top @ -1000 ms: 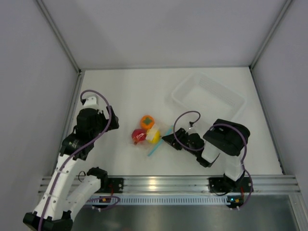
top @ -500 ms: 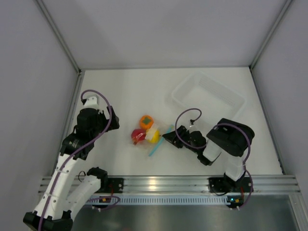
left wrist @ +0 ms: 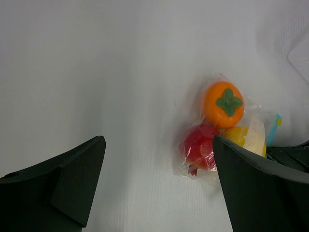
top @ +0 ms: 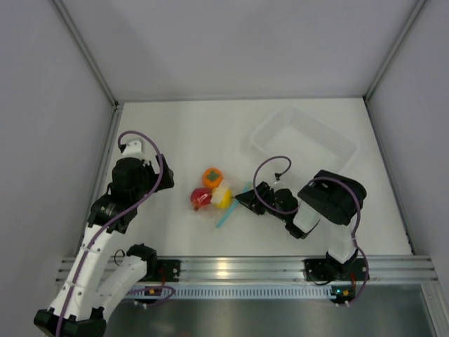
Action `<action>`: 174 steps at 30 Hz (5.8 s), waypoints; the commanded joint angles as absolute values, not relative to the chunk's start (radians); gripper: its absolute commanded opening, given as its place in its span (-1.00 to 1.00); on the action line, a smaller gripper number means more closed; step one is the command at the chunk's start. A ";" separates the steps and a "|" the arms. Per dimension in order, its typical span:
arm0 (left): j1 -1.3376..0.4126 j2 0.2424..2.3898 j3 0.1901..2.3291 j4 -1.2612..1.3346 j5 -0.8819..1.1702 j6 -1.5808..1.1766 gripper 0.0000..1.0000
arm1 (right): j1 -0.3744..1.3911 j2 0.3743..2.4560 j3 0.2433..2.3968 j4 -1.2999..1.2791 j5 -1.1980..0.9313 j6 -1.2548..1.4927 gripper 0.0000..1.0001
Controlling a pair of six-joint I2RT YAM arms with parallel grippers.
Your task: Open the zip-top bag and remove the fake food
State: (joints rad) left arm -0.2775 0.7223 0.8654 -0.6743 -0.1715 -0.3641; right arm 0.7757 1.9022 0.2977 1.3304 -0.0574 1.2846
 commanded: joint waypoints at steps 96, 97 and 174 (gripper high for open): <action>-0.778 1.011 0.779 0.486 0.930 -0.282 -0.13 | 1.149 0.865 1.304 -0.867 -0.046 -0.095 -1.00; -0.785 1.015 0.779 0.486 0.928 -0.281 -0.25 | 1.149 0.862 1.302 -0.867 -0.045 -0.095 -1.00; -0.793 1.005 0.795 0.486 0.989 -0.318 -1.00 | 1.149 0.891 1.169 -0.477 -0.201 0.011 -1.00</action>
